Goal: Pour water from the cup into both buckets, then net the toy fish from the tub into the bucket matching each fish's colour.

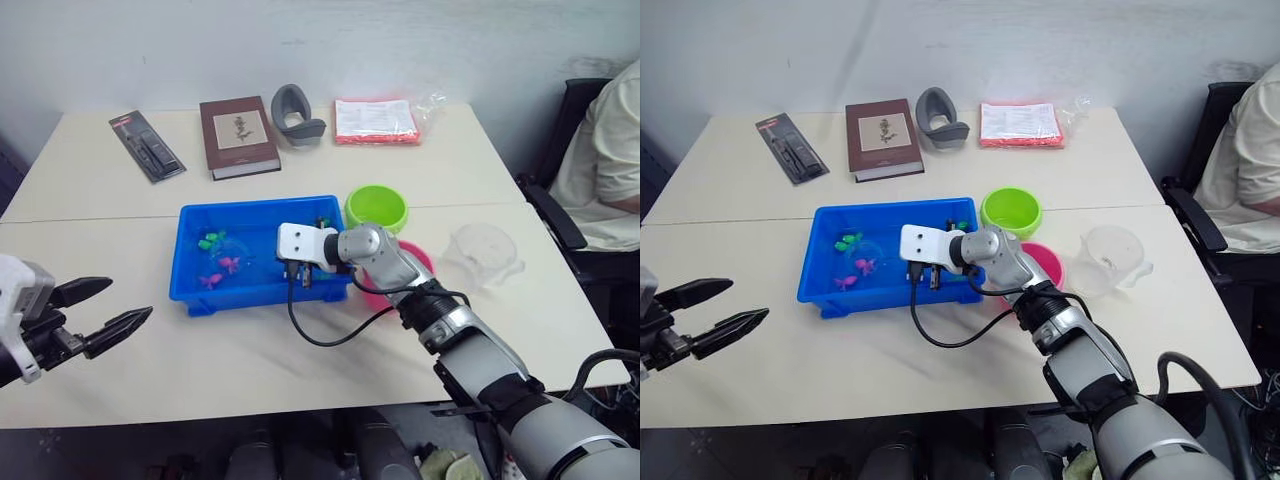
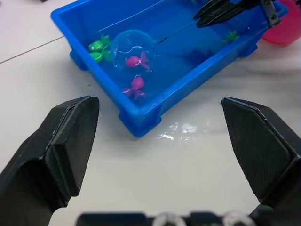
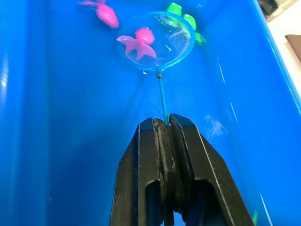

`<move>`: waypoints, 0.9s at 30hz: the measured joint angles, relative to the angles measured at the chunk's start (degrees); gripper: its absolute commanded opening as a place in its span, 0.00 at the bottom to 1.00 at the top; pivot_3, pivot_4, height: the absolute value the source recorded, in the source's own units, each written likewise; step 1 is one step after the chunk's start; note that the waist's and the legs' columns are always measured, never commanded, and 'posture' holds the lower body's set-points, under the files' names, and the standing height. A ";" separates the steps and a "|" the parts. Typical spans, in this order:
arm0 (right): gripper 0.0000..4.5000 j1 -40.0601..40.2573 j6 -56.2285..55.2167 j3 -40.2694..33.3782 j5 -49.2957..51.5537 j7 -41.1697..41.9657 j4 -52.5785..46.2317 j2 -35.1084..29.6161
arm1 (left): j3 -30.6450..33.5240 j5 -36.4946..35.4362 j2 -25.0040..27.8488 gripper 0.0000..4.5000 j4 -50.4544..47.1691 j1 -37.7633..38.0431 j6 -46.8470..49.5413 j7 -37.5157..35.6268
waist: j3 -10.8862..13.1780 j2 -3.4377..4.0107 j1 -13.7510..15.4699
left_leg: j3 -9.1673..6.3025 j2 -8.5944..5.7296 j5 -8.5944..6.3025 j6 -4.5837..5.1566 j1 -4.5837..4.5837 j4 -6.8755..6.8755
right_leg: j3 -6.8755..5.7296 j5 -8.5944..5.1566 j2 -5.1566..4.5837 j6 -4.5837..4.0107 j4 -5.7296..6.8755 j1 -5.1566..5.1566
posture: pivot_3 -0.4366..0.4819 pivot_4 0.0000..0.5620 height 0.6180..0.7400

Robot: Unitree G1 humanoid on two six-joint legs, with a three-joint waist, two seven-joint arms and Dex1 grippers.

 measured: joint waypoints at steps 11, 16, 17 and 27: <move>0.00 2.77 15.34 -5.54 9.04 8.18 -9.81 -1.60 | -3.71 -0.25 1.11 0.99 3.23 -3.90 -1.58 -0.30 | 0.00 0.00 0.40 | -0.04 0.00 -0.01 0.01 -0.04 -0.03 | -0.05 0.00 -0.03 -0.01 -0.03 -0.01 | 0.48 0.27 1.00; 0.00 4.37 25.29 -7.97 13.48 11.32 -19.67 -5.00 | -6.11 -2.02 1.37 0.99 4.37 -7.46 -1.60 -0.82 | 0.00 0.00 0.51 | -0.14 -0.08 -0.01 0.06 -0.07 -0.04 | -0.16 0.00 -0.17 -0.01 -0.04 0.00 | 0.48 0.27 1.00; 0.00 6.11 28.27 -9.11 15.07 11.81 -23.55 -6.58 | -7.95 -2.44 1.51 0.99 4.71 -9.88 -1.61 -1.08 | 0.01 0.02 0.62 | -0.17 -0.11 -0.01 0.09 -0.08 -0.08 | -0.19 0.00 -0.19 0.00 -0.05 0.00 | 0.48 0.27 1.00; 0.00 25.90 50.31 -27.73 29.52 10.59 -57.34 -24.95 | -32.28 -3.35 1.53 0.99 13.65 -33.61 -4.72 -8.02 | 0.04 0.08 2.86 | -0.27 -0.16 0.01 0.11 -0.20 -0.09 | -0.41 0.02 -0.07 0.05 -0.36 0.08 | 0.48 0.27 1.00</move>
